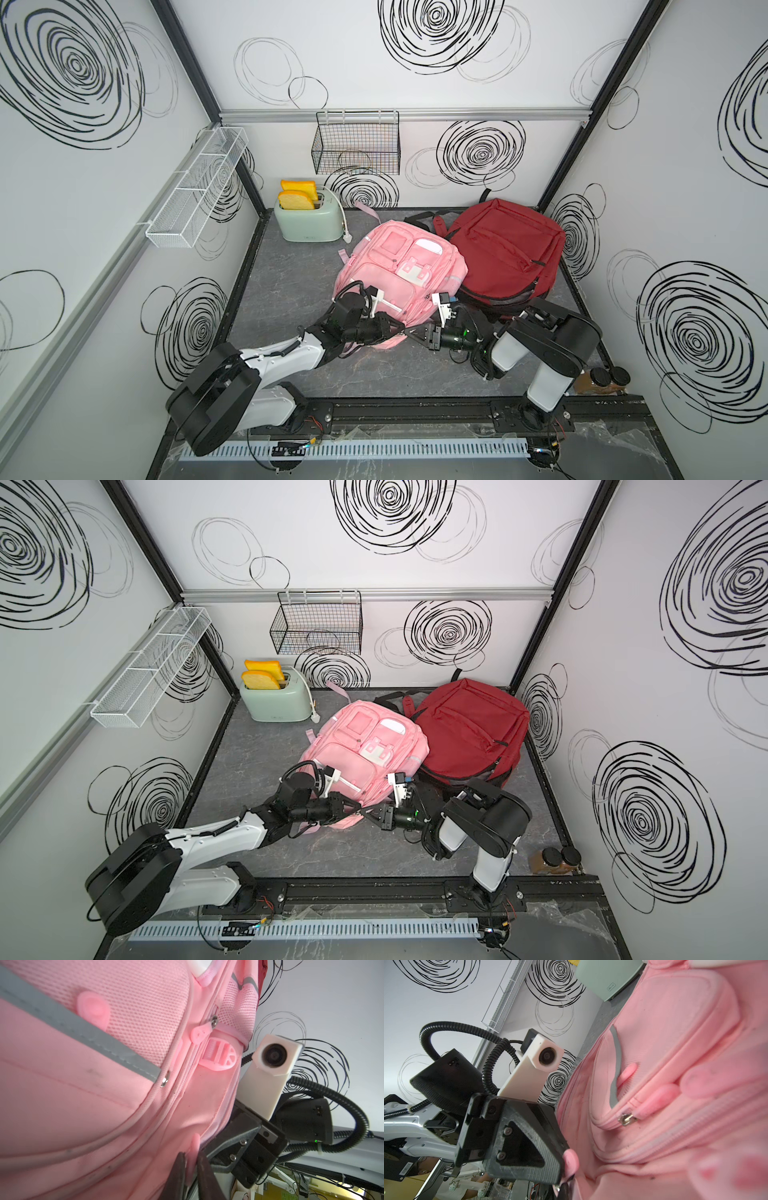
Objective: Zip up the backpack
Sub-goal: Zip the zipper on the backpack.
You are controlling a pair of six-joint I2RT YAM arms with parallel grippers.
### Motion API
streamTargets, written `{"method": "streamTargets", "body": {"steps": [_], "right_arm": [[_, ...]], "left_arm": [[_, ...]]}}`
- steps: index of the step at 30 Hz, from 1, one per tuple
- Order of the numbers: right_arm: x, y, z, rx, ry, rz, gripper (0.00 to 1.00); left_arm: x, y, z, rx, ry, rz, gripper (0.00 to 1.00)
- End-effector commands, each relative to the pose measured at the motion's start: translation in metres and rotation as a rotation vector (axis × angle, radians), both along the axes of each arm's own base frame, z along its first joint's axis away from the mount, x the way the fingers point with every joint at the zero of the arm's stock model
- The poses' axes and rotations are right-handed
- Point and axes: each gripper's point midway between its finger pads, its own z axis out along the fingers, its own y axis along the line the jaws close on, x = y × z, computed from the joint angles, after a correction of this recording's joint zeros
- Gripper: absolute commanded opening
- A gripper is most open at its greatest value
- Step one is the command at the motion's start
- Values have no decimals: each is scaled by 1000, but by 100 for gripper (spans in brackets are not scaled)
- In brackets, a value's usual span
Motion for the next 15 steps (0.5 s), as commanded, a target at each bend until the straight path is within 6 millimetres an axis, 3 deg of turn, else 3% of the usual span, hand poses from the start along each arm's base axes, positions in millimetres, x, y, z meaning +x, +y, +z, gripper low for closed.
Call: {"method": "streamTargets", "body": {"steps": [1, 9, 15], "right_arm": [[10, 0, 33, 109, -93, -31, 0], [9, 2, 38, 114, -110, -15, 0], [8, 2, 41, 119, -117, -10, 0]], "left_arm": [[-12, -11, 8, -48, 5, -70, 27], [-17, -13, -3, -17, 15, -106, 24], [-18, -16, -9, 24, 20, -125, 10]]}}
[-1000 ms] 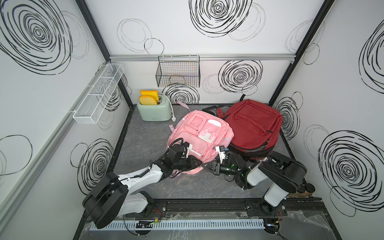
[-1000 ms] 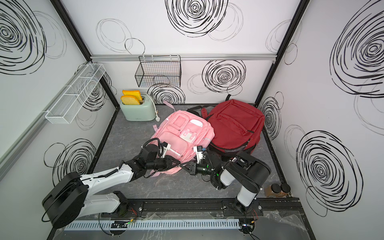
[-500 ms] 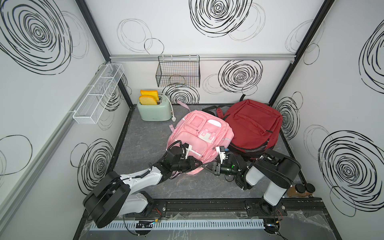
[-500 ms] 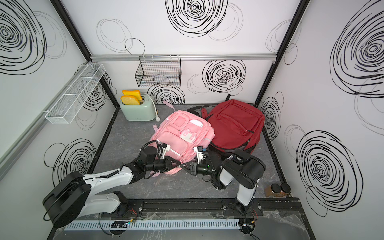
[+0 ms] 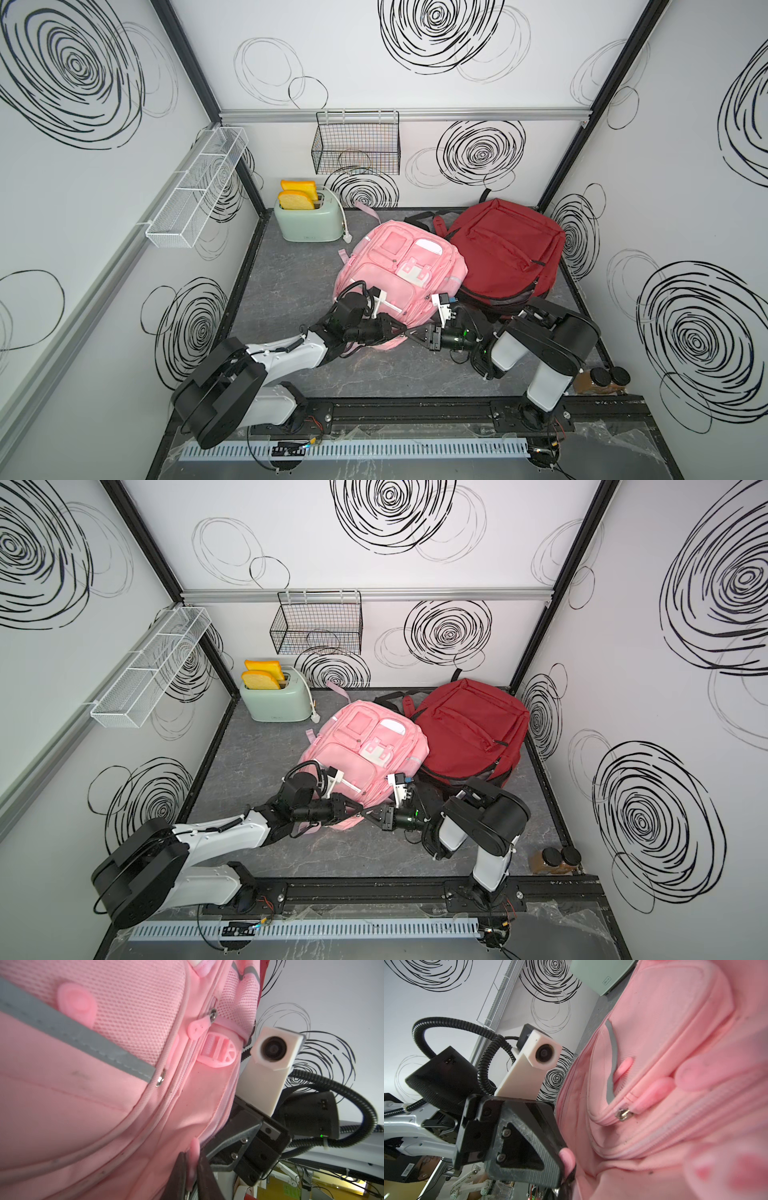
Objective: Zip up the backpack
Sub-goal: Zip the zipper on the backpack.
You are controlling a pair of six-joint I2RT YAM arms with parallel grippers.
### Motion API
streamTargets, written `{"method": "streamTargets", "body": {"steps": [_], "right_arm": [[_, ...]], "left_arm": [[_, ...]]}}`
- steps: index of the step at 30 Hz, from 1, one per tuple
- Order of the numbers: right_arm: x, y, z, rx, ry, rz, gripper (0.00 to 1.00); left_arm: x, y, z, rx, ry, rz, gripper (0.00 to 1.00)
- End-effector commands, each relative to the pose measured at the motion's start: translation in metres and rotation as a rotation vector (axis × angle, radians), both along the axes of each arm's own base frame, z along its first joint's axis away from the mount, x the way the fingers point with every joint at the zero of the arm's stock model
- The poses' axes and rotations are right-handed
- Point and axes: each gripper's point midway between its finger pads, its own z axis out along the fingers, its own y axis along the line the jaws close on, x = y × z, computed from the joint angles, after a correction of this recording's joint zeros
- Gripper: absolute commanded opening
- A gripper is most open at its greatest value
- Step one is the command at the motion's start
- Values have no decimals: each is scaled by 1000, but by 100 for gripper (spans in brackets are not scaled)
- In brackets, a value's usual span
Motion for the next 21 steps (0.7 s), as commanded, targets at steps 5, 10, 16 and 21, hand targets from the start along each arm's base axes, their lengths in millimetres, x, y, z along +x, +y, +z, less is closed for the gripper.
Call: {"method": "streamTargets", "body": {"steps": [5, 10, 16, 21], "right_arm": [[11, 3, 44, 122, -134, -32, 0], [19, -2, 35, 64, -125, -90, 0], [37, -16, 32, -52, -154, -216, 0], [53, -21, 38, -170, -185, -280, 0]], "left_arm": [[-14, -6, -7, 72, 21, -75, 0], [-1, 17, -6, 217, -33, 20, 0], [8, 51, 1, 448, -122, 125, 0], [10, 74, 3, 576, -163, 172, 0]]}}
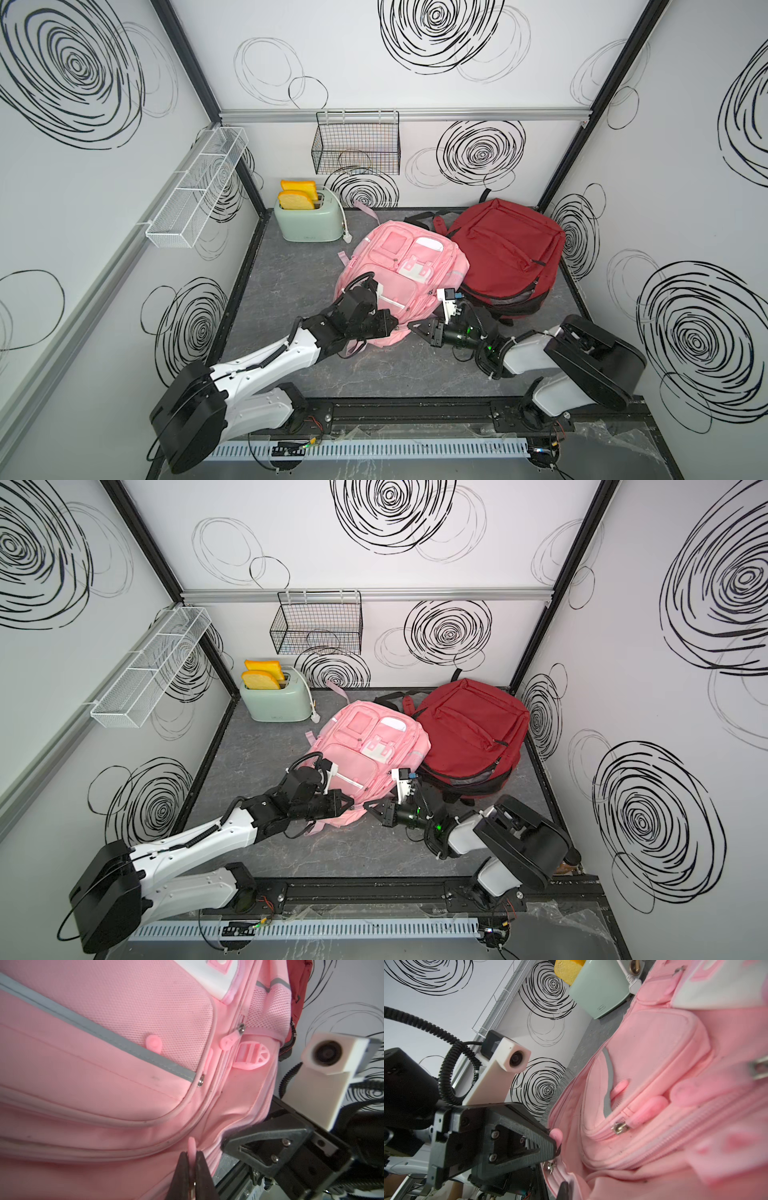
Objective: Zip up the backpack
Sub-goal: Zip the zipper on the backpack.
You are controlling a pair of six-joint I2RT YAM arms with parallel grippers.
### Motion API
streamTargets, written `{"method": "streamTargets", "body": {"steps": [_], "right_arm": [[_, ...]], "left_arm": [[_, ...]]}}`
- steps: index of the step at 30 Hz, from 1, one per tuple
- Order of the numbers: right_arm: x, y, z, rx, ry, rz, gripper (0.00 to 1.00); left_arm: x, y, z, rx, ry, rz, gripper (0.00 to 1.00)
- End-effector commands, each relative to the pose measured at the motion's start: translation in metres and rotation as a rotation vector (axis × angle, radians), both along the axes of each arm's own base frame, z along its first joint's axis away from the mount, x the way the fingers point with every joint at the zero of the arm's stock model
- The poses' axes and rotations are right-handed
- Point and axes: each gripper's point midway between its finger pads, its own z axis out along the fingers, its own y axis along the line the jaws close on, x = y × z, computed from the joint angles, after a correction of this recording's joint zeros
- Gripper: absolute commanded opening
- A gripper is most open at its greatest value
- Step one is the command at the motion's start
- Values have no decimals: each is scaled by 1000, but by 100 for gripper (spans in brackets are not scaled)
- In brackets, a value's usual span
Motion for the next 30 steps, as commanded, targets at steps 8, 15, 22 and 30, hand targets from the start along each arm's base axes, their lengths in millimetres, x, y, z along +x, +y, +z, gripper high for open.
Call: {"method": "streamTargets", "body": {"steps": [8, 15, 22, 30], "right_arm": [[64, -27, 20, -319, -83, -231, 0], [98, -69, 35, -518, -42, -367, 0], [109, -73, 47, -550, 66, -394, 2], [48, -25, 25, -384, 347, -232, 69]], "left_arm": [[5, 71, -18, 307, -15, 131, 0], [13, 88, -7, 343, -48, 173, 0], [11, 73, 1, 265, -53, 141, 0], [7, 28, 18, -39, -63, 65, 0]]}}
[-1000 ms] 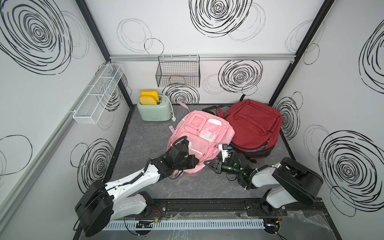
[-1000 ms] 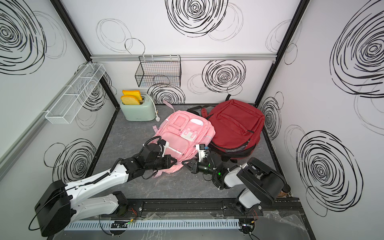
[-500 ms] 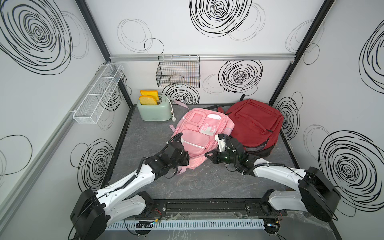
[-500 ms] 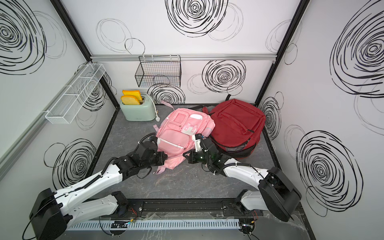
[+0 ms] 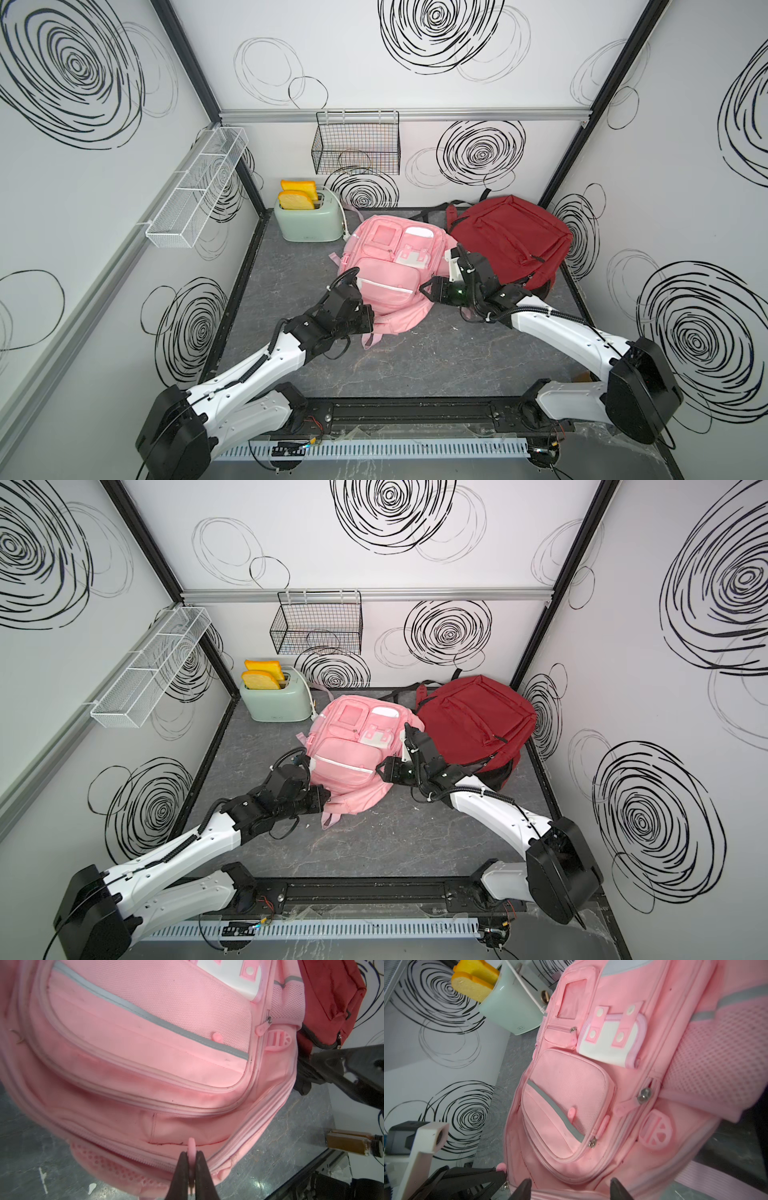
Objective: Zip up the backpack
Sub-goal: Zip the zipper on the backpack.
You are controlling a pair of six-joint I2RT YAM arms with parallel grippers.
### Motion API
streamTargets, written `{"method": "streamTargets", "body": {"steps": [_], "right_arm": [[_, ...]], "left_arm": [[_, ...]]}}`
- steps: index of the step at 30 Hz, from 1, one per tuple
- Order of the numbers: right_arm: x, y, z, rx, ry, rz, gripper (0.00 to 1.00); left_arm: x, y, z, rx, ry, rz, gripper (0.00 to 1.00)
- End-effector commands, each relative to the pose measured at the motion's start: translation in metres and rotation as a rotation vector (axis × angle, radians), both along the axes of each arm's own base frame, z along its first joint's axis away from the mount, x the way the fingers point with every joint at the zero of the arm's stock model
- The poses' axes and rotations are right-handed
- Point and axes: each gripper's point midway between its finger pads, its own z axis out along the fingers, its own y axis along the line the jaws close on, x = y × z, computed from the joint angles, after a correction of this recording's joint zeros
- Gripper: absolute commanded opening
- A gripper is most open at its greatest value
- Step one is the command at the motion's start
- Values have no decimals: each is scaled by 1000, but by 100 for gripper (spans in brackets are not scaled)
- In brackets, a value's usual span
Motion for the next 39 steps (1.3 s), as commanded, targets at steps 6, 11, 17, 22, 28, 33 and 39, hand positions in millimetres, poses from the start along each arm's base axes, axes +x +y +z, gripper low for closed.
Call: {"method": "streamTargets", "body": {"steps": [6, 11, 17, 22, 28, 33, 39], "right_arm": [[-68, 8, -43, 89, 332, -102, 78], [-90, 3, -42, 120, 398, -173, 80], [-92, 6, -48, 172, 447, -207, 81], [-94, 11, -61, 349, 489, -256, 81], [-69, 12, -42, 529, 397, -303, 83], [-53, 23, -13, 666, 300, -247, 79], [-48, 29, 8, 685, 219, -172, 29]], "left_arm": [[1, -44, 43, -294, -58, -77, 0], [-1, -54, 50, -347, -66, -104, 0], [-5, -62, 55, -373, -69, -125, 0], [-5, -73, 72, -422, -83, -148, 0], [-16, -88, 81, -492, -51, -197, 0], [-25, -98, 87, -520, -16, -230, 0], [-25, -100, 85, -515, 3, -240, 0]]}}
